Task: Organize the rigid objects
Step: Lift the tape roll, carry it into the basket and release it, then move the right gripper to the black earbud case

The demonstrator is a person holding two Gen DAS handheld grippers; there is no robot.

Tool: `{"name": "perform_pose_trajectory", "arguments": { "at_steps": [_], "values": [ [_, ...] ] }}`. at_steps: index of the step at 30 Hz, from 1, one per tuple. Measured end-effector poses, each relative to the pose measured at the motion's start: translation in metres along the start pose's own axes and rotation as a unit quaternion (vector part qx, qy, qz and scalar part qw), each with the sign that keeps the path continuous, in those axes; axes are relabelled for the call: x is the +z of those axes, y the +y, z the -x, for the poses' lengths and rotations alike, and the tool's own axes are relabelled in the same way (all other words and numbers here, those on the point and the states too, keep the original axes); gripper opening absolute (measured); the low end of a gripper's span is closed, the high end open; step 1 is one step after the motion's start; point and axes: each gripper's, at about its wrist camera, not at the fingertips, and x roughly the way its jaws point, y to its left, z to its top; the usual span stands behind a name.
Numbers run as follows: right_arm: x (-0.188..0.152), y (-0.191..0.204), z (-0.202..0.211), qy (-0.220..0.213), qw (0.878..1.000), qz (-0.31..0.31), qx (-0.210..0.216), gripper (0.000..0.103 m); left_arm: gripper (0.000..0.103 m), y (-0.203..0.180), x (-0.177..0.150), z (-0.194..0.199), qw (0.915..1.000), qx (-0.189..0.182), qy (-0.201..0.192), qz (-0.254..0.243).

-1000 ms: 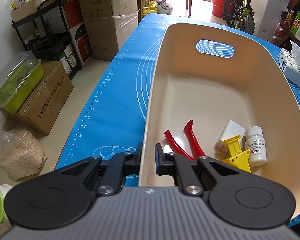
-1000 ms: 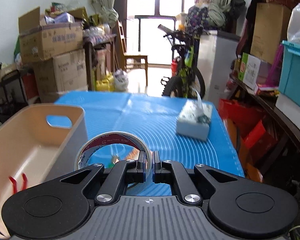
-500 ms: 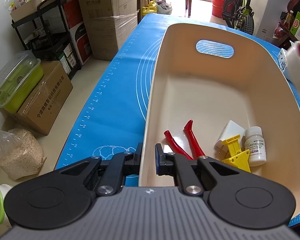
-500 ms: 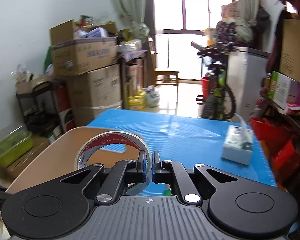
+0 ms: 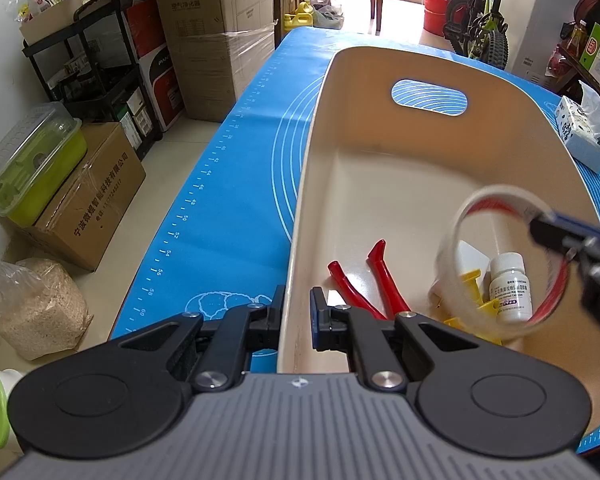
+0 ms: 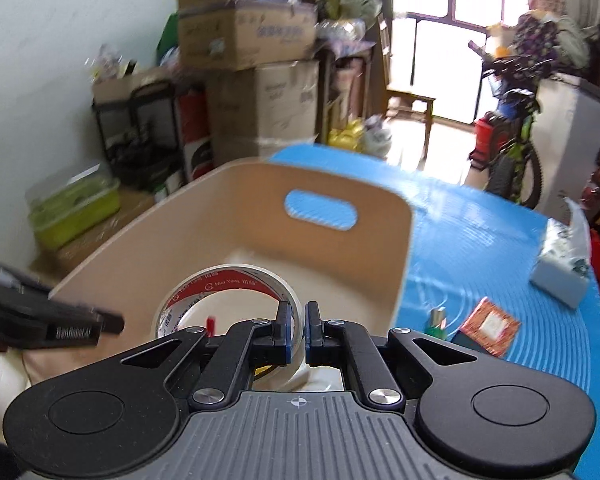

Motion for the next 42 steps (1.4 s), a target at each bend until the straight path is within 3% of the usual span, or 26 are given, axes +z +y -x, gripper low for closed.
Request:
{"name": "perform_pose_trajectory", "arguments": {
  "at_steps": [5,8,9,17,19,28,35,42],
  "values": [
    [-0.007,0.005,-0.007,0.029,0.999,0.002,0.015,0.026,0.013,0.000,0.000,0.000,1.0000,0.000,0.000,0.000],
    [-0.008,0.000,-0.004,0.027,0.999,-0.014,0.020,0.046,0.013,0.000,0.000,0.000,1.0000,-0.001,0.000,0.000],
    [-0.007,-0.004,-0.001,0.024,0.999,-0.018,0.021,0.048,0.013,0.000,0.000,0.001,1.0000,-0.001,0.000,0.000],
    [0.007,-0.032,0.031,-0.044,0.996,-0.059,0.041,0.092,0.013,0.000,0.000,0.001,1.0000,-0.001,0.001,0.000],
    [0.007,-0.043,0.039,-0.066,0.994,-0.074,0.039,0.098,0.013,0.000,0.000,0.001,1.0000,-0.001,0.001,0.000],
    [-0.004,-0.095,0.045,-0.080,0.992,-0.092,-0.023,0.100,0.013,0.000,0.000,0.001,1.0000,-0.001,0.001,0.000],
    [-0.027,-0.124,0.027,-0.043,0.993,-0.079,-0.072,0.100,0.013,0.001,0.001,0.001,1.0000,0.000,0.001,0.000],
    [-0.059,-0.134,-0.005,0.008,0.995,-0.083,-0.055,0.100,0.013,0.001,0.000,0.000,1.0000,0.001,0.001,-0.001]
  ]
}}
